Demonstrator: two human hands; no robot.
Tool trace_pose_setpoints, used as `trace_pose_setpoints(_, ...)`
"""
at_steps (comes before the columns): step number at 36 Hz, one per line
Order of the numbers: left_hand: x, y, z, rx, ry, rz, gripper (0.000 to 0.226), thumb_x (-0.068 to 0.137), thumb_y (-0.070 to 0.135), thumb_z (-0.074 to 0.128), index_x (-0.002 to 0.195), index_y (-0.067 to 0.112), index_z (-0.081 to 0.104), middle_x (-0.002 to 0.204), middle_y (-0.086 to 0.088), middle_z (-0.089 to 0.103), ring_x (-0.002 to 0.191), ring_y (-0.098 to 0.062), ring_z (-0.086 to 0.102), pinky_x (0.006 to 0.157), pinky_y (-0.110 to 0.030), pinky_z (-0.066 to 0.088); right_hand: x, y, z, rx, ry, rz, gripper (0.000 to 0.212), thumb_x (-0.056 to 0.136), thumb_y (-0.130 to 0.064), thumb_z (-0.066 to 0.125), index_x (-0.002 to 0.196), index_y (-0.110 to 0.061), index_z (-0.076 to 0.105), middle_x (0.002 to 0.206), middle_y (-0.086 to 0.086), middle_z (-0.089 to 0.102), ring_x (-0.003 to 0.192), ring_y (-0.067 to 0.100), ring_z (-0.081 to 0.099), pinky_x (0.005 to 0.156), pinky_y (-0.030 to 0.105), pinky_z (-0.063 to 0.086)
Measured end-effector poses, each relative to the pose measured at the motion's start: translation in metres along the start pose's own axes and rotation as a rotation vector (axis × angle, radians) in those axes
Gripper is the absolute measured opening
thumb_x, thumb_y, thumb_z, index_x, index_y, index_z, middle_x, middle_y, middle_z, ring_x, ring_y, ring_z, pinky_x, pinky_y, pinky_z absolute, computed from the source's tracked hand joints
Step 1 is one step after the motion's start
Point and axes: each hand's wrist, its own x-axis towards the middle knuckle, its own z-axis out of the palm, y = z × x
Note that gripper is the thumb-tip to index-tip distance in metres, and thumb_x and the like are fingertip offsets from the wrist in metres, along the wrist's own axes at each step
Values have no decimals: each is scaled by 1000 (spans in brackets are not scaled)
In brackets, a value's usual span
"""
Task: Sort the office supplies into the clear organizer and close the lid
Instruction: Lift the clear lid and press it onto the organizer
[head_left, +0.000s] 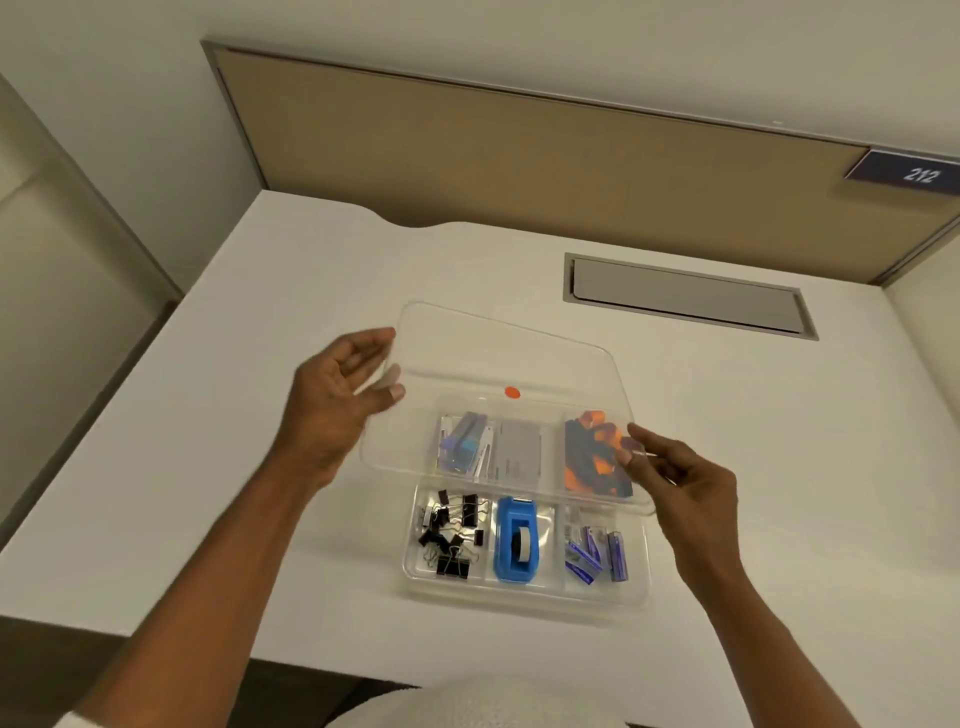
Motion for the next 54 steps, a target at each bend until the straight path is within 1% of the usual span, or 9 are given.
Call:
trace_pose_setpoints(3, -13, -28, 13, 88, -17, -57, 69, 84, -27, 62, 141, 11, 56, 144, -1, 61, 137, -12, 54, 112, -25, 44, -10, 22, -6, -121, 40, -1, 44, 84, -23, 86, 126, -25, 73, 102, -13, 80, 88, 12, 77, 81, 31, 62)
trace_pose_setpoints(8, -36, -67, 21, 265, -19, -133, 72, 93, -20, 56, 150, 23, 47, 152, 9, 52, 137, 4, 48, 121, -33, 37, -37, 57, -14, -360, 94, -110, 48, 88, -22, 81, 134, -16, 68, 113, -12, 74, 88, 8, 71, 76, 18, 57)
trace_pose_setpoints(19, -64, -104, 37, 629, -5, -154, 70, 97, -10, 47, 156, 27, 37, 154, -2, 50, 147, -16, 42, 107, -23, 37, -66, 90, -8, -504, 129, -111, 47, 92, -21, 75, 137, -14, 64, 115, -3, 63, 85, 16, 66, 74, 32, 57)
trace_pose_setpoints(25, -61, -112, 42, 697, 13, -181, 70, 98, -9, 51, 156, 27, 35, 152, -6, 52, 141, -25, 50, 103, -28, 43, -63, 94, -4, -561, 149, -78, 55, 91, -23, 77, 142, -12, 60, 119, 3, 56, 88, 19, 61, 70, 21, 49)
trace_pose_setpoints(38, -58, -120, 52, 784, 103, -157, 70, 93, -12, 59, 153, 20, 44, 148, -6, 57, 133, -30, 58, 101, -28, 47, -61, 104, -3, -663, 132, -17, 58, 91, -26, 79, 143, -10, 60, 114, 7, 59, 100, 30, 64, 80, 43, 60)
trace_pose_setpoints(42, -58, -120, 54, 793, 130, -117, 59, 95, 15, 72, 149, 14, 49, 145, -9, 60, 130, -31, 60, 107, -45, 52, -61, 102, -5, -685, 108, -44, 57, 90, -22, 80, 142, -8, 61, 109, -2, 53, 95, 26, 63, 76, 37, 57)
trace_pose_setpoints(46, -57, -125, 55, 946, 51, -111, 84, 86, 49, 76, 153, 12, 43, 150, -11, 53, 135, -32, 54, 106, -48, 52, -60, 105, -5, -759, 77, -49, 59, 90, -22, 80, 143, -5, 60, 117, 11, 60, 102, 29, 63, 78, 39, 60)
trace_pose_setpoints(51, -64, -134, 62, 1113, -11, -26, 94, 91, 65, 55, 161, 11, 24, 160, -14, 35, 147, -30, 35, 111, -43, 45, -64, 104, 1, -918, 28, -132, 62, 95, -33, 67, 146, 0, 52, 143, 19, 48, 117, 33, 60, 75, 40, 62)
trace_pose_setpoints(54, -70, -144, 62, 1162, -30, -3, 96, 93, 76, 30, 163, 13, 11, 165, -14, 24, 151, -30, 30, 109, -44, 47, -69, 108, 6, -937, -2, -215, 64, 104, -32, 49, 154, 5, 36, 163, 23, 30, 138, 40, 48, 99, 48, 57)
